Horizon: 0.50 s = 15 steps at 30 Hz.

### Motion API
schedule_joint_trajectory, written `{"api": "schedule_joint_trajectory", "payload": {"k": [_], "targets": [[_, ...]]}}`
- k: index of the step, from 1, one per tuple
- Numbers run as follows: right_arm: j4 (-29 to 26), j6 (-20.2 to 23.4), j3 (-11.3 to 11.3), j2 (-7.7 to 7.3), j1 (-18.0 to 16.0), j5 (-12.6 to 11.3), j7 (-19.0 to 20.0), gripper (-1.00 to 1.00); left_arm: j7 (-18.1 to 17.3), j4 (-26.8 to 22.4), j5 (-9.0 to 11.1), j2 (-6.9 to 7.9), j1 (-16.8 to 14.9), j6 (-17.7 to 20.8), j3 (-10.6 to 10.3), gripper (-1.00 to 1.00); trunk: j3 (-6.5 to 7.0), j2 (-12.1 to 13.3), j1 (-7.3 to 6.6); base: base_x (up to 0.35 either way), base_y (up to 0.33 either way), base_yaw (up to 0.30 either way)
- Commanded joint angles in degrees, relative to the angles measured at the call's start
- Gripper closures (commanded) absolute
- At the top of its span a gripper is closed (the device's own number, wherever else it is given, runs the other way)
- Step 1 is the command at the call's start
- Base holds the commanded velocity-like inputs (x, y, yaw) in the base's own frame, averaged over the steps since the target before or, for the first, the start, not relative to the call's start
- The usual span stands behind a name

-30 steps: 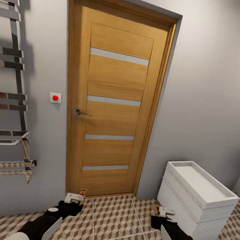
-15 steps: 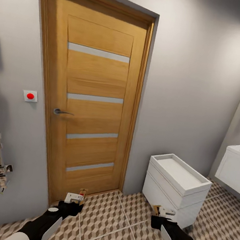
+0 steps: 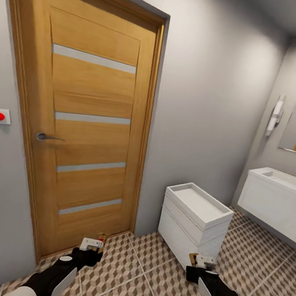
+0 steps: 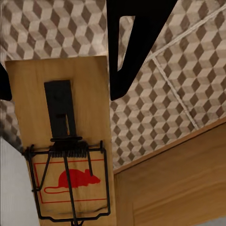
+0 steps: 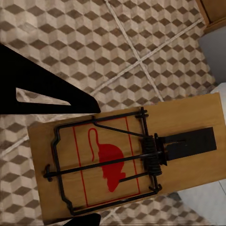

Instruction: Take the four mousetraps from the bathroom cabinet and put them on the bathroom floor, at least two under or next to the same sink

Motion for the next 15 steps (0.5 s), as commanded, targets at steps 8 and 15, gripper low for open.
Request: {"api": "schedule_joint_trajectory", "payload": {"k": [8, 15], "targets": [[-0.1, 0.3, 0.0, 0.01, 0.0, -0.2, -0.1, 1.0, 0.2, -0.1, 0.5, 0.04, 0.0, 0.3, -0.2, 1.0, -0.07, 0.0, 0.0, 0.0, 0.0, -0.291], [0.0, 0.3, -0.1, -0.02, 0.0, -0.2, -0.1, 1.0, 0.1, -0.1, 0.4, 0.04, 0.0, 0.3, -0.2, 1.0, -0.07, 0.0, 0.0, 0.0, 0.0, -0.291]]}}
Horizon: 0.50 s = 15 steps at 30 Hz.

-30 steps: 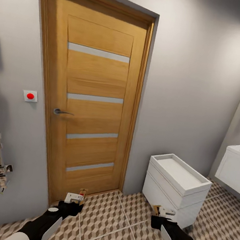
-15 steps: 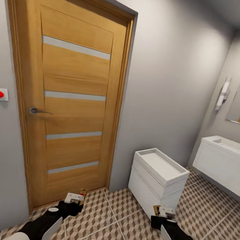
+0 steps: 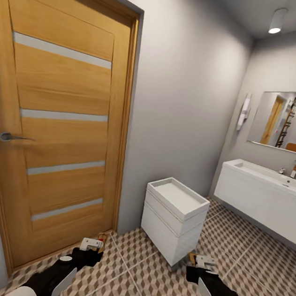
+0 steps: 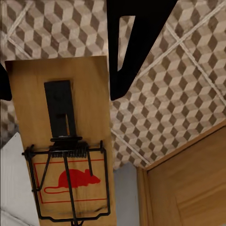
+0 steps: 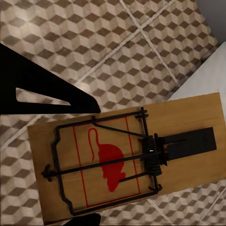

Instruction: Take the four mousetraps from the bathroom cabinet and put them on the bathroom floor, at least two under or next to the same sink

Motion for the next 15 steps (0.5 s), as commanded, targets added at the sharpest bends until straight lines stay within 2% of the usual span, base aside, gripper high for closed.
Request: {"api": "schedule_joint_trajectory", "payload": {"k": [1, 15], "targets": [[-0.1, 0.3, -0.1, -0.01, 0.0, -0.2, -0.1, 1.0, 0.1, -0.1, 0.5, 0.04, 0.0, 0.3, -0.2, 1.0, -0.07, 0.0, 0.0, 0.0, 0.0, -0.291], [-0.1, 0.3, -0.1, -0.05, 0.0, -0.2, -0.4, 1.0, 0.2, -0.1, 0.5, 0.02, 0.0, 0.3, -0.2, 1.0, -0.07, 0.0, 0.0, 0.0, 0.0, -0.291]]}}
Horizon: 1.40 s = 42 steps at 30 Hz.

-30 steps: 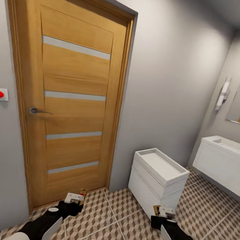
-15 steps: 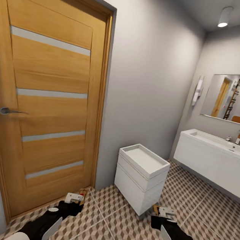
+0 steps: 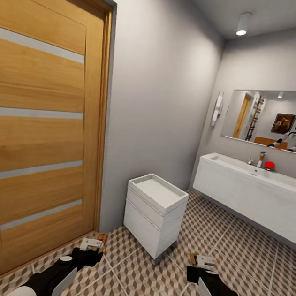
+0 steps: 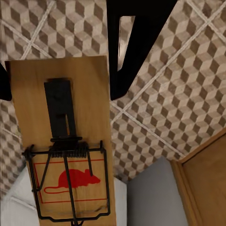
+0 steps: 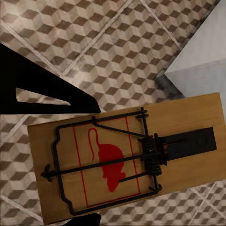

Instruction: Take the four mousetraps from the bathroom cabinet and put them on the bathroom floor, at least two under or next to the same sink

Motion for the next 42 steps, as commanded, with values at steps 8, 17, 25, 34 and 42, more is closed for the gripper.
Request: {"api": "schedule_joint_trajectory", "payload": {"k": [8, 17, 25, 34, 42], "targets": [[-0.1, 0.3, -0.1, 0.01, 0.0, -0.2, -0.1, 1.0, 0.2, -0.1, 0.5, -0.15, 0.0, 0.4, -0.3, 1.0, -0.07, 0.0, 0.0, 0.0, 0.0, -0.291], [-0.1, 0.3, -0.1, 0.01, 0.0, -0.2, -0.1, 1.0, 0.2, -0.1, 0.5, -0.2, 0.0, 0.4, -0.3, 1.0, -0.07, 0.0, 0.0, 0.0, 0.0, -0.291], [-0.1, 0.3, 0.0, 0.01, 0.0, -0.2, -0.1, 1.0, 0.2, -0.1, 0.5, -0.2, 0.0, 0.4, -0.3, 1.0, 0.02, 0.0, 0.0, 0.0, 0.0, -0.291], [-0.1, 0.3, -0.1, 0.01, 0.0, -0.2, -0.1, 1.0, 0.0, -0.1, 0.2, -0.24, 0.0, 0.4, -0.5, 1.0, 0.19, 0.0, 0.0, 0.0, 0.0, -0.291], [-0.1, 0.3, 0.0, 0.09, 0.0, -0.2, -0.1, 1.0, 0.0, -0.1, -3.4, -0.64, 0.0, 0.4, -0.6, 1.0, 0.36, 0.0, 0.0, 0.0, 0.0, -0.291]]}}
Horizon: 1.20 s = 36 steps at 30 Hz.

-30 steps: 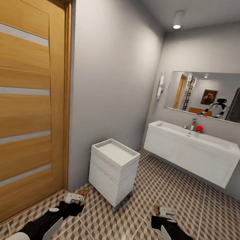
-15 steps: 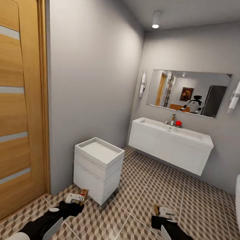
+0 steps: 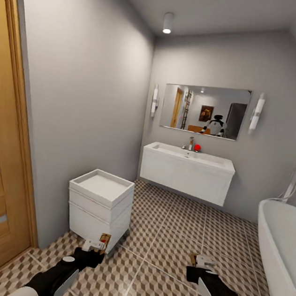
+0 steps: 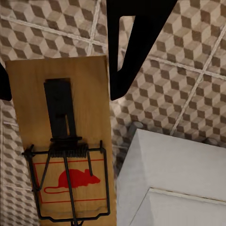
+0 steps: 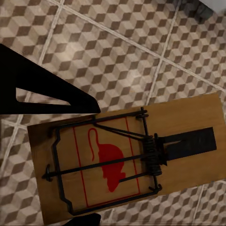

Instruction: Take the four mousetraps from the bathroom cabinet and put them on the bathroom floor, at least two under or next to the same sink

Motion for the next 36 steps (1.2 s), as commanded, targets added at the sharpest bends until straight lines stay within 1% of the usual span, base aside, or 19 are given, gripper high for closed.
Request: {"api": "schedule_joint_trajectory", "payload": {"k": [1, 21, 26, 29, 36], "targets": [[-0.1, 0.3, 0.0, 0.01, 0.0, -0.2, -0.1, 1.0, 0.1, -0.1, 0.3, -0.05, 0.0, 0.3, -0.3, 1.0, -0.05, 0.0, 0.0, 0.0, 0.0, -0.291], [-0.1, 0.3, 0.0, 0.01, 0.0, -0.2, -0.1, 1.0, 0.7, 0.0, 0.1, -0.31, 0.0, 0.5, -0.3, 1.0, 0.39, 0.0, 0.0, 0.0, 0.0, -0.291], [-0.1, 0.5, 0.0, 0.01, 0.0, -0.2, -0.1, 1.0, 0.7, 0.0, 0.0, -0.32, 0.0, 2.2, -0.3, 1.0, 0.51, 0.0, 0.0, 0.0, 0.0, -0.291], [-0.1, 1.6, 0.0, 0.01, 0.0, -0.3, 0.0, 1.0, 0.7, 0.0, 0.0, -0.41, 0.0, 3.2, -0.3, 1.0, 0.58, 0.0, 0.0, 0.0, 0.0, -0.291], [-0.1, 2.3, -0.1, 0.07, 0.0, -0.3, -0.2, 1.0, 0.7, 0.0, -0.1, -0.61, 0.0, 3.7, -0.3, 1.0, 0.75, 0.0, 0.0, 0.015, 0.0, -0.279]]}}
